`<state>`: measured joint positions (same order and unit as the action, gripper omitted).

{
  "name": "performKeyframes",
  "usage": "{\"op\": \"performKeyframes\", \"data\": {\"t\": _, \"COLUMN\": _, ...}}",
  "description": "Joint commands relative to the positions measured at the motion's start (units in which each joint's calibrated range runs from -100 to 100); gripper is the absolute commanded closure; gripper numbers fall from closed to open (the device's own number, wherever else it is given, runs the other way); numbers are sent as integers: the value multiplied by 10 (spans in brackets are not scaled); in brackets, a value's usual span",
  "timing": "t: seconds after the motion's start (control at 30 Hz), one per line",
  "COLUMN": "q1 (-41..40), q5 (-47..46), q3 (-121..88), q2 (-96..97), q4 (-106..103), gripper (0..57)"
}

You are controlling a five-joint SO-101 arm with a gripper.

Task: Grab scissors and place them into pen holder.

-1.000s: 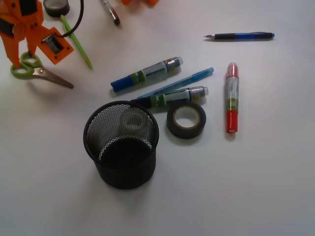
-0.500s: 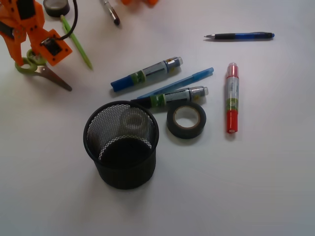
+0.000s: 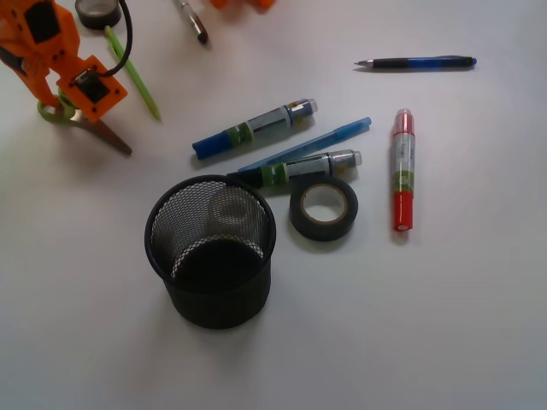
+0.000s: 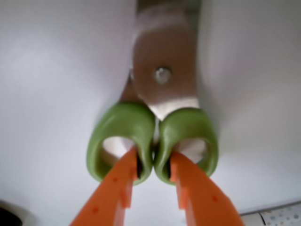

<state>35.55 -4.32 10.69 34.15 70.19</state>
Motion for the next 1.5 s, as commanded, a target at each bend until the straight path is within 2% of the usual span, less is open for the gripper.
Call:
{"op": "performKeyframes", "data": {"t": 0.0, "q1": -5, "q5": 1, "q3": 33, "q2": 6, "q4": 3, "gripper": 572}}
{"op": "performKeyframes", "data": {"t": 0.17, "q1": -20, "q5": -13, "q3": 105, "q2": -6, "q4": 14, "gripper": 572}}
{"op": "performKeyframes", "data": {"t": 0.37, "q1": -58, "q5": -30, "q3": 341, "q2": -72, "q4": 116, "gripper": 572}}
{"op": "performKeyframes", "data": {"t": 0.63, "q1": -185, "q5": -50, "q3": 622, "q2": -100, "q4": 226, "gripper": 572}}
{"op": "performKeyframes", "data": {"t": 0.87, "q1": -309, "q5": -90, "q3": 646, "q2": -99, "q4": 202, "gripper": 572}}
{"op": "performKeyframes", "data": {"t": 1.2, "q1": -313, "q5": -216, "q3": 638, "q2": -82, "q4": 56, "gripper": 572}}
{"op": "performKeyframes", "data": {"t": 1.47, "q1": -334, "q5": -266, "q3": 645, "q2": 2, "q4": -26, "gripper": 572}}
